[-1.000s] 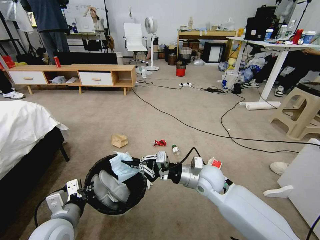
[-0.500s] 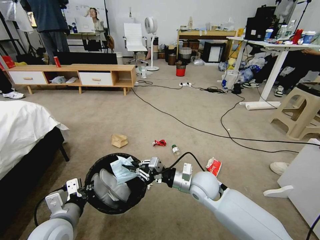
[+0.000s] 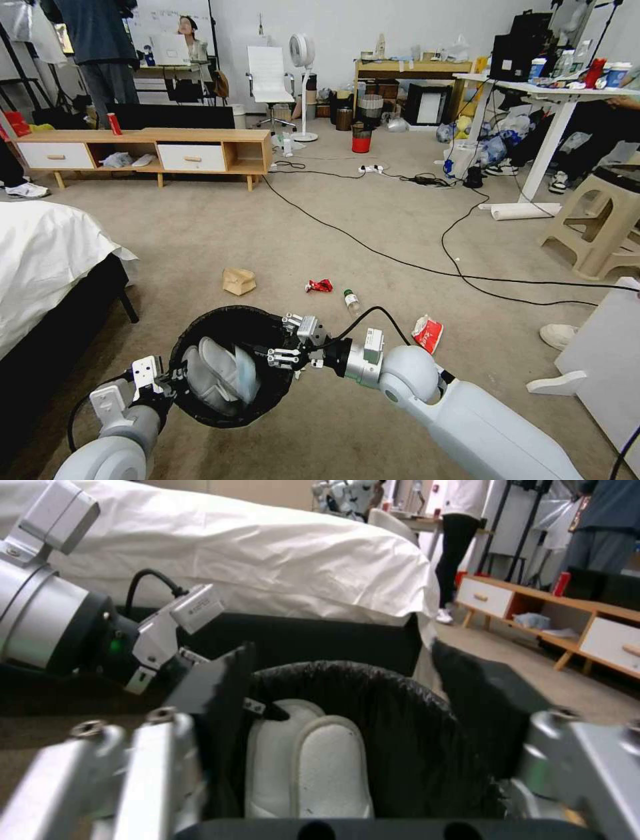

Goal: Pick up the trash bin and place the garbage on the floor into it.

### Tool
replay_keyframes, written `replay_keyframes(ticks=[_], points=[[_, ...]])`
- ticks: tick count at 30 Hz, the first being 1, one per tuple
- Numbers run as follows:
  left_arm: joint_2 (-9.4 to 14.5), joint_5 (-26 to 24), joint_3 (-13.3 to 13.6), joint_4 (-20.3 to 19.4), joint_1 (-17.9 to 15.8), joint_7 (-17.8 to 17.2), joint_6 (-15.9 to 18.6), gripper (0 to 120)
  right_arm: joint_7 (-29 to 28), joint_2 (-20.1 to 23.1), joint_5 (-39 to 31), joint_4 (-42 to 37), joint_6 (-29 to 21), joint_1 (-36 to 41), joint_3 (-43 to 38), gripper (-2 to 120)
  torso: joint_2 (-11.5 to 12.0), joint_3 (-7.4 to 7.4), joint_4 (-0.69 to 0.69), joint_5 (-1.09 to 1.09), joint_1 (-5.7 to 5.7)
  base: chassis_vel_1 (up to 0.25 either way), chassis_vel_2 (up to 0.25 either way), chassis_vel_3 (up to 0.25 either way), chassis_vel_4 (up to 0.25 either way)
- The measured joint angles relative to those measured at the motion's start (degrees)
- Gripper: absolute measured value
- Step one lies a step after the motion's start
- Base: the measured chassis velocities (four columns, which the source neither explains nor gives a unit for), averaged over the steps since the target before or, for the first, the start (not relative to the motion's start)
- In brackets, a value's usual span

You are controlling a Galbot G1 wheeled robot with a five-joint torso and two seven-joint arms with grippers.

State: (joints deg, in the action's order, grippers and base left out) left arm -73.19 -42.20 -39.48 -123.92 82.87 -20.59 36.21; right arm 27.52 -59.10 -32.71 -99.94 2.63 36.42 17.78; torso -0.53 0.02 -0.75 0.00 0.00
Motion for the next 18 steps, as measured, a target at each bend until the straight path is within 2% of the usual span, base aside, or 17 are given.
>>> replay_keyframes(ticks=[3,6,10,16,17,18], points=[[0.0,0.0,-0.1,0.0,0.0,0.0,0.0,3,-0.1,0.1,-0.1,0.0,0.0,0.0,0.0,92,0.0,0.00,0.00,0.00,0.00,0.000,0.000,0.000,0.000],[-0.1,0.0,-0.2,0.0,0.0,0.0,-0.1,3,-0.2,0.2,-0.1,-0.2,0.0,0.1,0.0,99,0.0,0.00,0.00,0.00,0.00,0.000,0.000,0.000,0.000],[-0.2,0.0,-0.3,0.0,0.0,0.0,-0.1,3,-0.4,0.2,-0.3,-0.4,0.0,0.1,0.0,100,0.0,0.00,0.00,0.00,0.00,0.000,0.000,0.000,0.000],[-0.2,0.0,-0.8,0.0,0.0,0.0,-0.5,3,-4.7,0.3,-0.7,-1.8,-0.1,0.7,-2.3,100,0.0,0.00,0.00,0.00,0.00,0.000,0.000,0.000,0.000],[-0.2,-0.1,-0.9,0.0,0.0,0.0,-0.6,3,-6.5,0.2,-0.8,-2.2,-0.4,1.0,-3.5,100,0.0,0.00,0.00,0.00,0.00,0.000,0.000,0.000,0.000],[-0.1,-0.4,-1.1,-0.1,-0.2,-0.1,-0.6,3,-11.6,0.0,-0.7,-2.9,-0.9,1.2,-5.2,100,0.0,0.00,-0.01,0.00,0.00,0.000,0.000,0.000,0.000]])
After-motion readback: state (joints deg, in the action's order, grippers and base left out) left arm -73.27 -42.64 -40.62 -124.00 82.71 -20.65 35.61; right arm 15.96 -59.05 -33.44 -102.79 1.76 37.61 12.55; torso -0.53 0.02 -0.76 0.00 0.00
